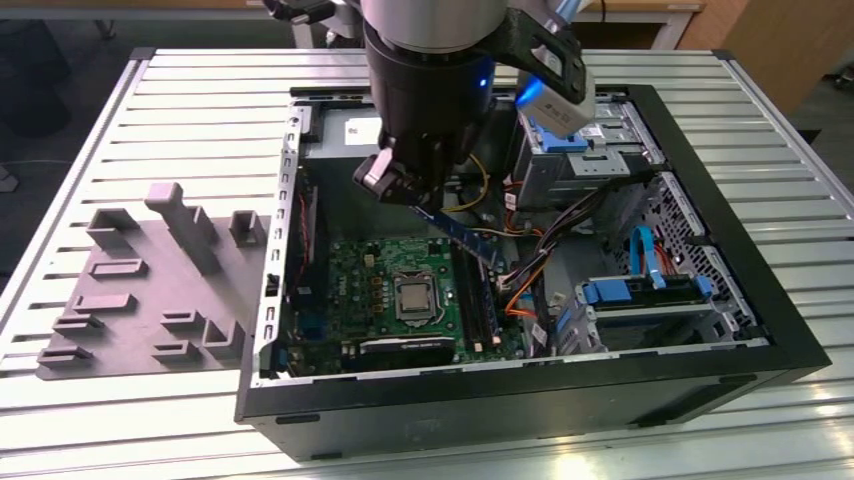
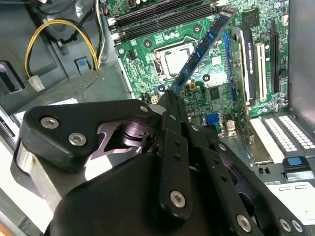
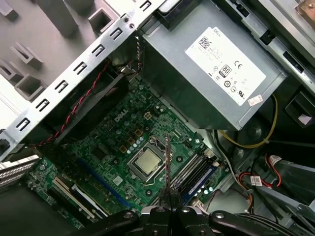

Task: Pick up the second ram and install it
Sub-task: 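Insert the second ram into the second slot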

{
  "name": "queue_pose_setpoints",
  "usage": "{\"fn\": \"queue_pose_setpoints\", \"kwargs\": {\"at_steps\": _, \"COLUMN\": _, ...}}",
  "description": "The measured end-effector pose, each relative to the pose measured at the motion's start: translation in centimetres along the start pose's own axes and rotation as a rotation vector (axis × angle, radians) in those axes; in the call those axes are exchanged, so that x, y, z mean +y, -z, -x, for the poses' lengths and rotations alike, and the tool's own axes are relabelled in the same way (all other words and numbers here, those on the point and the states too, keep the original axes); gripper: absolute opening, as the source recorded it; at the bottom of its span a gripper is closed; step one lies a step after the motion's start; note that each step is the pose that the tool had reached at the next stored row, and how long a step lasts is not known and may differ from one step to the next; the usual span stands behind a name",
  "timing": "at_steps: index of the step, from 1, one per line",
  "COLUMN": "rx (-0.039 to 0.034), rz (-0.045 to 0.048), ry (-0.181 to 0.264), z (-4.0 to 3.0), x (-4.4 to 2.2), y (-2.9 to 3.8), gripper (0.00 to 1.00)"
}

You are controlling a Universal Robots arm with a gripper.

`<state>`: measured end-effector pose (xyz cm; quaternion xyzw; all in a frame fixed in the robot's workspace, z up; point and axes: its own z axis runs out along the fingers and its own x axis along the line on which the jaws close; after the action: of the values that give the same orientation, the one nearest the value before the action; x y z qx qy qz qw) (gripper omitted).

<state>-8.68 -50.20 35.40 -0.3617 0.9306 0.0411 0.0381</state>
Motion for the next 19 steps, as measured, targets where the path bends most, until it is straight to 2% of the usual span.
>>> {"fn": "queue_pose_setpoints", "kwargs": {"at_steps": 19, "rx": -0.0058, "rz": -0.0119, "ry": -0.118, "z": 0.00, "x": 0.00, "y": 0.00, "gripper": 0.11}}
